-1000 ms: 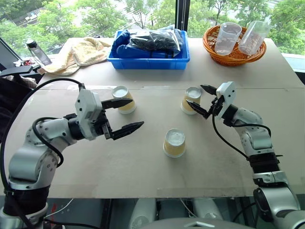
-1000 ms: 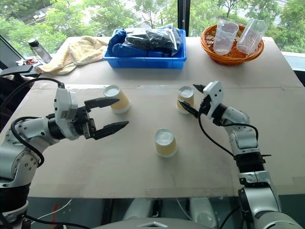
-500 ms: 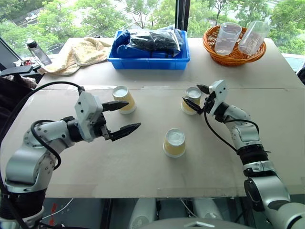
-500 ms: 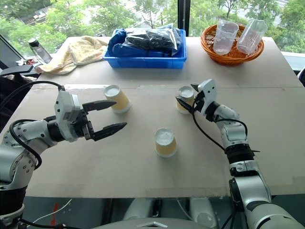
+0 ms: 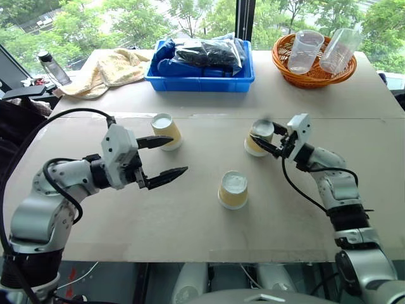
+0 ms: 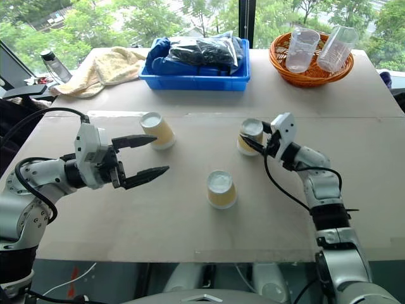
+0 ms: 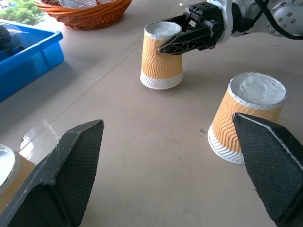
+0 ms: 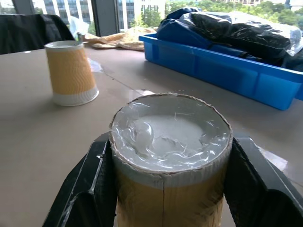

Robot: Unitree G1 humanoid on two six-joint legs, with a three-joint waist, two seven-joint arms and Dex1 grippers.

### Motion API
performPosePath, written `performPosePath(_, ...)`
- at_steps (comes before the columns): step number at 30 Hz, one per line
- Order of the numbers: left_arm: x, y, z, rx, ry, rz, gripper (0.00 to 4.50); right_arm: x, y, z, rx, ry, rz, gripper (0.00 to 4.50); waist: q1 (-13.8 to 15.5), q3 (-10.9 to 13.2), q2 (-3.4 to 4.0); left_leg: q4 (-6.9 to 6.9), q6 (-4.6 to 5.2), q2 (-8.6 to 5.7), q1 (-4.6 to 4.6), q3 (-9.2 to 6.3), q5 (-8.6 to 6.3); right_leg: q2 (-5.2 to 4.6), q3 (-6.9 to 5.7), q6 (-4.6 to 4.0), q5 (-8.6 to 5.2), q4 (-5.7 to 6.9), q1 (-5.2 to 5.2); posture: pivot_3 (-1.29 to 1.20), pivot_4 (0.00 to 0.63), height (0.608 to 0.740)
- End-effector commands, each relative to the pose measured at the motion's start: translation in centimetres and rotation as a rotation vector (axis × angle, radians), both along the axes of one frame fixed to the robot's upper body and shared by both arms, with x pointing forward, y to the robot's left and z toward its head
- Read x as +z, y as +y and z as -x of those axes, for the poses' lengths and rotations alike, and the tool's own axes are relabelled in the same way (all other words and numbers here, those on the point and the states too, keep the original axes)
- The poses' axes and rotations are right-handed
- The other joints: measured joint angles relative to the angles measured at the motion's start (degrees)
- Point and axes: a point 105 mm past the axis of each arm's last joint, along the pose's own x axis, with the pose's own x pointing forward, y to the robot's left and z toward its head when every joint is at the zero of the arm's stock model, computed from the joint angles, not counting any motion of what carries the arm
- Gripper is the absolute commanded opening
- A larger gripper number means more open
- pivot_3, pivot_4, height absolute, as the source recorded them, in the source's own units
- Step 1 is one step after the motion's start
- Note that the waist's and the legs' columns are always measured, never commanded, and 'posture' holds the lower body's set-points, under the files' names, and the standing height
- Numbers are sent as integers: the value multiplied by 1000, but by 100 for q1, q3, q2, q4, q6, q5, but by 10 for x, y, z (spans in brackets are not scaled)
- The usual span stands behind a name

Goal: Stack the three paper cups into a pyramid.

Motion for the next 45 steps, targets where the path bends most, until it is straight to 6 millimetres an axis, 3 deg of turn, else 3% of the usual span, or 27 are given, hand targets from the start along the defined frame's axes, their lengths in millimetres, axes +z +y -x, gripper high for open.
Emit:
performPosePath(1,13,-16,19,-158,-44,10,4500,18,-11,33,122,-55,10,2192,-2,0,0,0,0,0,0,0,0,0,0,0,0,1,0,0,150,740)
performPosePath(5,12,-22,29,-255,-26,-3,4500,13,-20,70,209,-12,45,2192,-8,0,0,-1,1,0,2,-2,-1,1,-2,0,0,1,3,0,150,740)
performPosePath(8,6,-19,27,-271,-18,-41,4500,12,-11,92,281,17,30,2192,-55,0,0,-1,16,2,14,-1,-9,6,5,-1,0,7,10,0,150,740)
performPosePath(11,2,-16,23,-267,-13,-43,4500,8,1,101,306,25,32,2192,-54,0,0,1,19,2,19,-2,-11,7,5,-1,0,8,12,0,150,740)
performPosePath(15,3,-17,20,-276,-24,-40,4500,0,12,103,309,24,18,2192,-24,2,-4,4,17,2,16,-2,-10,7,2,0,0,5,12,0,150,740)
performPosePath(21,3,-14,20,-278,-28,-63,4500,-16,9,100,274,19,72,2192,-1,2,-4,5,2,1,14,-2,-1,6,1,0,0,1,12,0,150,740)
performPosePath(41,3,-13,21,-263,-30,-73,4500,-21,16,101,311,48,61,2192,0,2,-4,5,1,1,14,-3,-1,7,0,0,0,3,12,0,150,740)
performPosePath(42,2,-13,21,-261,-30,-74,4500,-21,16,101,311,47,65,3237,-1,2,-4,5,1,1,14,-3,-1,7,1,0,0,4,12,0,150,740)
performPosePath(43,2,-13,21,-259,-30,-74,4500,-21,15,101,310,44,69,3959,0,2,-4,5,1,1,15,-3,-1,7,0,0,0,4,12,0,150,740)
performPosePath(45,2,-12,20,-236,-41,-67,4500,-17,11,99,296,29,76,4402,4,2,-4,5,1,1,14,-4,-1,7,0,0,0,4,12,0,150,740)
